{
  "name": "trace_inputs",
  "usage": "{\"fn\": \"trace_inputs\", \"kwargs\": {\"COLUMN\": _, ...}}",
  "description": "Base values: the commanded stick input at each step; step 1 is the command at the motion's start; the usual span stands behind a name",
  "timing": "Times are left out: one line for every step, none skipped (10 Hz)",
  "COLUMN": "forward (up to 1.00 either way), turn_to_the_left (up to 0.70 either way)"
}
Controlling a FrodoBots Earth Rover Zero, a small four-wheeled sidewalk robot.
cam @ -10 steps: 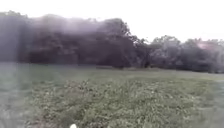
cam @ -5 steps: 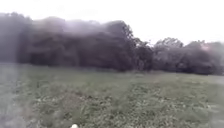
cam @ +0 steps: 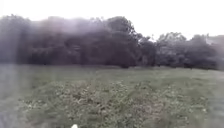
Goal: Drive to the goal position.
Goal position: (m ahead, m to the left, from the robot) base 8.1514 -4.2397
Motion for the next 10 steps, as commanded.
{"fn": "trace_inputs", "kwargs": {"forward": 0.7, "turn_to_the_left": 0.0}}
{"fn": "trace_inputs", "kwargs": {"forward": 0.7, "turn_to_the_left": 0.0}}
{"fn": "trace_inputs", "kwargs": {"forward": 0.7, "turn_to_the_left": 0.0}}
{"fn": "trace_inputs", "kwargs": {"forward": 0.7, "turn_to_the_left": 0.0}}
{"fn": "trace_inputs", "kwargs": {"forward": 0.7, "turn_to_the_left": 0.0}}
{"fn": "trace_inputs", "kwargs": {"forward": 0.7, "turn_to_the_left": 0.0}}
{"fn": "trace_inputs", "kwargs": {"forward": 0.7, "turn_to_the_left": 0.0}}
{"fn": "trace_inputs", "kwargs": {"forward": 0.7, "turn_to_the_left": 0.0}}
{"fn": "trace_inputs", "kwargs": {"forward": 0.7, "turn_to_the_left": 0.0}}
{"fn": "trace_inputs", "kwargs": {"forward": 0.7, "turn_to_the_left": 0.0}}
